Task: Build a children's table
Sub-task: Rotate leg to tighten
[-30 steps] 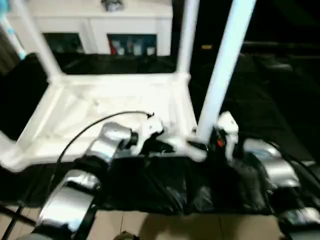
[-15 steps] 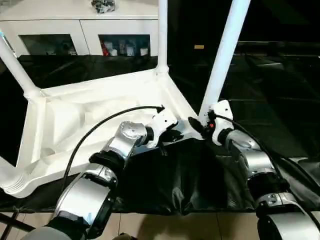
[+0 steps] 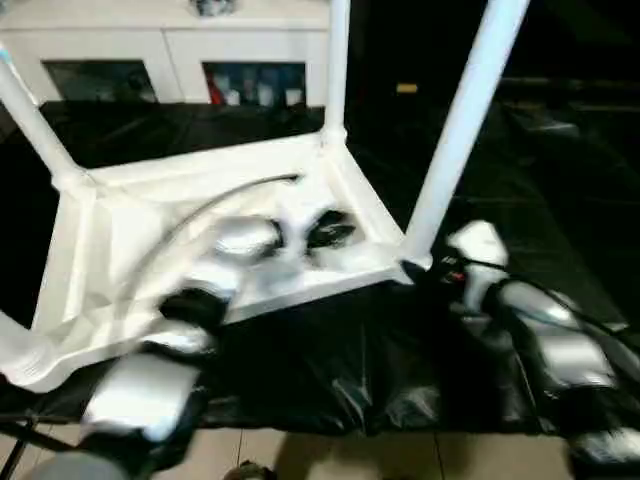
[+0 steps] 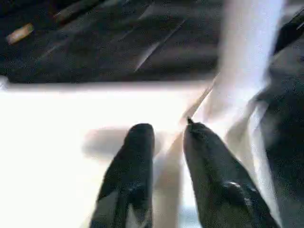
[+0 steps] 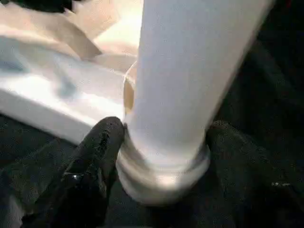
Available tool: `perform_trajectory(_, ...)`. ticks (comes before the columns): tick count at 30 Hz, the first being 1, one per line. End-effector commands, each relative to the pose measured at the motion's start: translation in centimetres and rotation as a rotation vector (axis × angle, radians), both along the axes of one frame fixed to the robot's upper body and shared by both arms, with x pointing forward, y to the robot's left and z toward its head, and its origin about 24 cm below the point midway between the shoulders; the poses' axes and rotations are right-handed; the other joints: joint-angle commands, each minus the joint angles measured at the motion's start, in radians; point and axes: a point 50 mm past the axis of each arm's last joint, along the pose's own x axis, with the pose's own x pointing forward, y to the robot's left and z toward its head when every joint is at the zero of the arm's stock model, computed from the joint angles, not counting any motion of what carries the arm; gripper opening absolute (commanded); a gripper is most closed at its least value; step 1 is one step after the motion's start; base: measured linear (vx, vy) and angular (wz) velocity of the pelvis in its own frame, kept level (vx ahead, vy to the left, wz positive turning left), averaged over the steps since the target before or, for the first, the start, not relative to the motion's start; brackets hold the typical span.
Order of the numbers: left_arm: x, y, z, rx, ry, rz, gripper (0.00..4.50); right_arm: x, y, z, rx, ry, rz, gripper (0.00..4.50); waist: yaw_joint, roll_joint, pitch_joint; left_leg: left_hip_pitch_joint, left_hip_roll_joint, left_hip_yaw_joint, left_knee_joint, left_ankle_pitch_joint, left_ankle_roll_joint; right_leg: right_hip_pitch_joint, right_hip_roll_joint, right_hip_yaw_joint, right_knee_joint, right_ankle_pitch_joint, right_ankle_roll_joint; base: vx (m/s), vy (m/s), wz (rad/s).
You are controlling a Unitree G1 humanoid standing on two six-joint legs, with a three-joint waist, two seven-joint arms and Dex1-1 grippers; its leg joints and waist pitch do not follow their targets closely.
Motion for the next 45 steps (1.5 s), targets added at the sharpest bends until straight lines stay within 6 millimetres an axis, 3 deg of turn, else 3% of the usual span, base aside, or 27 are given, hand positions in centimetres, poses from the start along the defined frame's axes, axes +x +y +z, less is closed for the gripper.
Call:
perform_trajectory(1,0.0,0.7,0.2,0.012,0.002,0.027,1.65,-0.4,0.0,0.8,0.021,-0.011,0.051,3.14,0.004,-0.014,-0.066,0.025,0.037,-0.016,-0.061,-0.161,0.101,0.046,-0.038,0.015,-0.052,-0.049,-0.249,0.0,0.0,0.0)
perform_trajectory(3,0.0,2.3,0.3,0.028,-0.003,0.072,1.85,-1.2,-0.1,1.0,0.013,0.001,0.104,3.14,0.005,-0.012,-0.064,0.026,0.039,-0.017,-0.065,-0.191,0.086,0.042,-0.038,0.015,-0.056,-0.084,-0.246,0.0,0.0,0.0)
perform_trajectory(4,-0.1,5.6,0.7,0.083,-0.029,0.186,1.85,-2.5,0.0,1.4,0.01,0.029,0.194,3.14,0.006,-0.012,-0.062,0.025,0.042,-0.02,-0.069,-0.208,0.076,0.046,-0.039,0.015,-0.056,-0.101,-0.238,0.0,0.0,0.0)
perform_trajectory(5,-0.2,6.1,0.8,0.09,-0.033,0.203,1.85,-2.6,0.0,1.4,0.011,0.032,0.204,3.14,0.007,-0.013,-0.061,0.025,0.044,-0.022,-0.07,-0.215,0.074,0.046,-0.039,0.015,-0.056,-0.107,-0.229,0.0,0.0,0.0)
perform_trajectory(6,-0.3,7.5,1.0,0.117,-0.045,0.258,1.88,-3.0,0.2,1.6,0.017,0.043,0.235,3.14,0.002,-0.006,-0.061,0.024,0.042,-0.024,-0.074,-0.228,0.065,0.045,-0.039,0.015,-0.056,-0.121,-0.217,0.0,0.0,0.0)
perform_trajectory(7,-0.8,10.5,1.3,0.188,-0.062,0.348,2.0,-3.7,0.6,2.0,0.037,0.065,0.294,3.14,-0.004,-0.008,-0.06,0.024,0.039,-0.023,-0.074,-0.24,0.053,0.041,-0.037,0.015,-0.059,-0.141,-0.212,0.0,0.0,0.0)
perform_trajectory(8,-1.1,11.7,1.5,0.221,-0.071,0.383,2.22,-3.9,0.8,2.1,0.047,0.075,0.315,3.14,-0.005,-0.01,-0.058,0.023,0.04,-0.026,-0.077,-0.253,0.044,0.043,-0.038,0.015,-0.061,-0.167,-0.2,0.0,0.0,0.0)
perform_trajectory(9,-1.3,12.6,1.6,0.247,-0.079,0.411,2.22,-4.1,1.0,2.2,0.055,0.083,0.331,3.14,-0.007,-0.008,-0.057,0.021,0.04,-0.028,-0.078,-0.255,0.039,0.044,-0.038,0.016,-0.058,-0.173,-0.194,0.0,0.0,0.0)
perform_trajectory(11,-1.6,13.7,1.8,0.28,-0.089,0.445,2.26,-4.4,1.2,2.3,0.066,0.095,0.35,3.14,-0.01,-0.004,-0.058,0.031,0.038,-0.025,-0.078,-0.271,0.022,0.032,-0.036,0.018,-0.065,-0.207,-0.189,0.0,0.0,0.0)
perform_trajectory(12,-2.0,14.6,2.0,0.286,-0.092,0.475,2.26,-4.5,1.6,2.3,0.072,0.098,0.366,3.14,-0.006,-0.006,-0.056,0.031,0.04,-0.026,-0.079,-0.27,0.014,0.032,-0.037,0.019,-0.064,-0.205,-0.194,0.0,0.0,0.0)
perform_trajectory(14,-2.6,15.5,2.0,0.281,-0.077,0.492,2.26,-4.1,2.4,2.1,0.087,0.096,0.361,3.14,0.003,0.001,-0.058,0.037,0.041,-0.024,-0.078,-0.266,0.0,0.025,-0.036,0.021,-0.059,-0.175,-0.201,0.0,0.0,0.0)
perform_trajectory(15,-2.7,15.6,1.9,0.277,-0.072,0.493,2.26,-3.9,2.6,2.0,0.09,0.095,0.358,3.14,-0.001,0.0,-0.059,0.032,0.04,-0.026,-0.079,-0.258,-0.003,0.028,-0.037,0.02,-0.055,-0.156,-0.207,0.0,0.0,0.0)
perform_trajectory(18,-3.3,15.3,1.4,0.246,-0.034,0.468,2.26,-3.0,3.8,1.7,0.116,0.096,0.325,3.14,-0.001,0.005,-0.06,0.034,0.036,-0.024,-0.079,-0.262,-0.019,0.026,-0.034,0.018,-0.053,-0.125,-0.218,0.0,0.0,0.0)
perform_trajectory(24,-4.2,10.3,1.0,0.032,0.064,0.272,2.26,0.4,5.6,0.7,0.088,0.093,0.132,3.14,-0.002,0.009,-0.061,0.034,0.033,-0.022,-0.079,-0.253,-0.059,0.029,-0.038,0.019,-0.045,-0.1,-0.244,0.0,0.0,0.0)
perform_trajectory(27,-5.5,8.1,1.4,-0.092,0.124,0.13,2.26,1.7,6.2,0.5,0.079,0.092,0.058,3.14,-0.004,0.006,-0.066,0.03,0.029,-0.02,-0.073,-0.214,-0.047,0.037,-0.035,0.019,-0.04,-0.049,-0.239,0.0,0.0,0.0)
perform_trajectory(29,-6.1,7.7,1.6,-0.109,0.144,0.072,2.26,2.1,6.2,0.4,0.071,0.092,0.032,3.14,-0.006,0.005,-0.066,0.027,0.027,-0.019,-0.07,-0.179,-0.034,0.038,-0.032,0.017,-0.038,-0.012,-0.244,0.0,0.0,0.0)
perform_trajectory(30,-7.2,7.2,1.7,-0.118,0.2,-0.018,2.26,2.8,6.3,0.3,0.064,0.094,-0.014,3.14,-0.009,-0.001,-0.067,0.026,0.027,-0.019,-0.07,-0.167,-0.031,0.04,-0.034,0.017,-0.034,-0.006,-0.251,0.0,0.0,0.0)
perform_trajectory(33,-7.8,7.3,1.5,-0.098,0.239,-0.056,2.26,3.2,6.8,0.4,0.075,0.094,-0.028,3.14,-0.011,0.003,-0.063,0.029,0.025,-0.015,-0.069,-0.18,-0.025,0.037,-0.027,0.019,-0.04,-0.054,-0.242,0.0,0.0,0.0)
perform_trajectory(39,-8.6,7.6,0.5,0.009,0.335,-0.096,2.26,4.2,9.2,1.0,0.188,0.087,-0.057,3.14,-0.014,0.009,-0.06,0.039,0.028,-0.02,-0.078,-0.268,-0.061,0.028,-0.03,0.022,-0.048,-0.178,-0.208,0.0,0.0,0.0)
perform_trajectory(45,-8.3,6.8,0.4,0.006,0.381,-0.099,2.26,5.4,11.8,1.4,0.236,0.068,-0.083,3.14,-0.018,0.011,-0.061,0.037,0.024,-0.02,-0.077,-0.274,-0.078,0.027,-0.029,0.024,-0.043,-0.167,-0.212,0.0,0.0,0.0)
